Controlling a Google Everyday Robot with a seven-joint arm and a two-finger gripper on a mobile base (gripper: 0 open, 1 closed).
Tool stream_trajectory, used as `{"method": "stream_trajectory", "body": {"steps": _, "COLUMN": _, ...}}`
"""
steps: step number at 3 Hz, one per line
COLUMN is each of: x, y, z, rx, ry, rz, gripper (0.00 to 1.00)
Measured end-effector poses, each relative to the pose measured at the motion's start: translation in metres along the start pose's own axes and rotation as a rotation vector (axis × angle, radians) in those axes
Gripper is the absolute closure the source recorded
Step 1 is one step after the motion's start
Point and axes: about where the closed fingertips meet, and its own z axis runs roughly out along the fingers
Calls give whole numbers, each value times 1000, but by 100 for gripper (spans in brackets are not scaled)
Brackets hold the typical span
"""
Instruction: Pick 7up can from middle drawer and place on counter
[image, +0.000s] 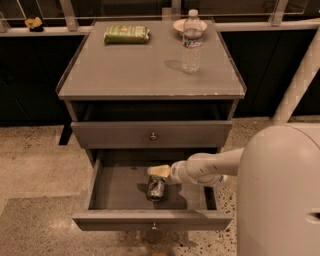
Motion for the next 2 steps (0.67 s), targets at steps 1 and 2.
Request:
{"method": "stream_trajectory", "body": {"steps": 1, "x": 0, "y": 0, "z": 0, "rx": 0, "ry": 0, "rz": 0, "gripper": 0}}
{"method": "stream_trajectory", "body": {"steps": 2, "x": 13, "y": 4, "z": 26, "rx": -6, "ry": 43, "rz": -3, "gripper": 0}}
